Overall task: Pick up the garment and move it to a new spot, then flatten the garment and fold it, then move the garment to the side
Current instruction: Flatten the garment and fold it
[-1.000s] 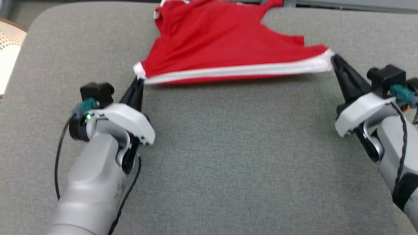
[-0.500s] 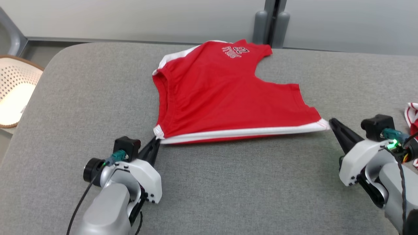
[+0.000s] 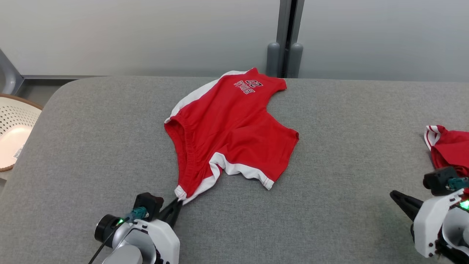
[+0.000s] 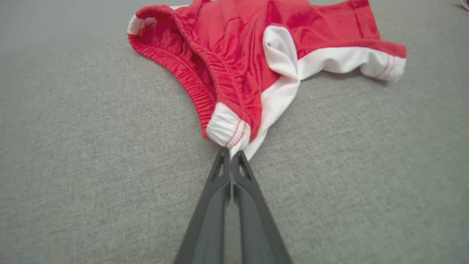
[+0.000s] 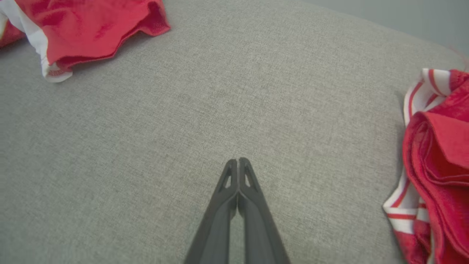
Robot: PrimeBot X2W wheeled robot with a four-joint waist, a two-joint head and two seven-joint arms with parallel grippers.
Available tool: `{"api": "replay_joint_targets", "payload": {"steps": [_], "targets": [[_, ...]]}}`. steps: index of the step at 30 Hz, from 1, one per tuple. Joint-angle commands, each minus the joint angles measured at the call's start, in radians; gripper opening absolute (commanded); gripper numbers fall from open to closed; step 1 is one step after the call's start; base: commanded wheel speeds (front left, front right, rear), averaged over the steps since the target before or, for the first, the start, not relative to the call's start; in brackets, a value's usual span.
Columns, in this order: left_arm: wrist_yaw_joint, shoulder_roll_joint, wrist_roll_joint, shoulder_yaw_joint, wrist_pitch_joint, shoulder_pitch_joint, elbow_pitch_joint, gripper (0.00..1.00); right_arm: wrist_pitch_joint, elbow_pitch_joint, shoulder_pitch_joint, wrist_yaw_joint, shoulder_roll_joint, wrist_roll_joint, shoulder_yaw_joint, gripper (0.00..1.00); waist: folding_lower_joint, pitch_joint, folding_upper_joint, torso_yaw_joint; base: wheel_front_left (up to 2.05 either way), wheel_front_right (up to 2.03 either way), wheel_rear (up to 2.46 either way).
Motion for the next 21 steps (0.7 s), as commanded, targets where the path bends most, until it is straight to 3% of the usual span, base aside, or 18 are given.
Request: {"api": "replay_joint_targets", "payload": {"steps": [1,4,7,8,9,10,11,14,16,17,21], "targets": [[-0.003,0.016,-0.012,-0.011,0.014,0.026,-0.031,0.00,0.007,-0.025,0.012,-0.001,-0.030,0.012,0.011,0.00,-0.0001,-0.010,0.0000,0.000,0.00,0.00,0.00],[-0.003,0.056,-0.035,-0.024,0.049,0.069,-0.114,0.00,0.013,-0.073,0.021,-0.001,-0.090,0.035,0.029,0.00,-0.0001,-0.022,0.0000,0.001,0.00,0.00,0.00],[0.007,0.087,-0.051,-0.013,0.070,0.105,-0.197,0.00,-0.031,-0.089,0.016,0.000,-0.095,0.038,0.014,0.00,-0.0001,-0.029,0.0000,0.005,0.00,0.00,0.00],[0.017,0.096,-0.053,-0.010,0.073,0.113,-0.224,0.00,-0.044,-0.091,0.016,-0.001,-0.090,0.040,0.006,0.11,-0.0001,-0.031,0.0000,0.007,0.00,0.00,0.00],[0.026,0.103,-0.056,-0.005,0.076,0.122,-0.247,0.00,-0.061,-0.090,0.016,-0.001,-0.087,0.041,-0.004,0.44,-0.0001,-0.032,0.0000,0.009,0.00,0.00,0.00],[0.036,0.107,-0.059,0.000,0.080,0.129,-0.270,0.00,-0.079,-0.087,0.017,-0.001,-0.081,0.042,-0.015,0.91,-0.0001,-0.032,0.0000,0.011,0.00,0.00,0.00],[0.044,0.110,-0.062,0.005,0.080,0.136,-0.289,0.00,-0.096,-0.083,0.020,-0.001,-0.071,0.041,-0.023,1.00,-0.0001,-0.032,0.0000,0.014,0.00,0.00,0.00],[0.074,0.112,-0.070,0.019,0.076,0.146,-0.341,0.00,-0.169,-0.066,0.029,-0.001,-0.041,0.016,-0.060,1.00,-0.0001,-0.030,0.0000,0.022,0.00,0.00,0.00],[0.098,0.109,-0.075,0.030,0.064,0.156,-0.364,0.78,-0.226,-0.045,0.041,-0.001,-0.015,-0.003,-0.096,1.00,-0.0001,-0.028,0.0000,0.029,0.00,0.00,0.00],[0.107,0.105,-0.076,0.037,0.056,0.161,-0.371,1.00,-0.247,-0.036,0.045,-0.001,0.000,-0.011,-0.118,1.00,-0.0001,-0.027,0.0000,0.032,0.00,0.00,0.00],[0.161,0.087,-0.094,0.083,-0.015,0.169,-0.391,1.00,-0.285,-0.026,0.081,-0.001,0.073,-0.082,-0.234,1.00,-0.0001,-0.020,0.0000,0.041,0.00,0.00,0.00]]}}
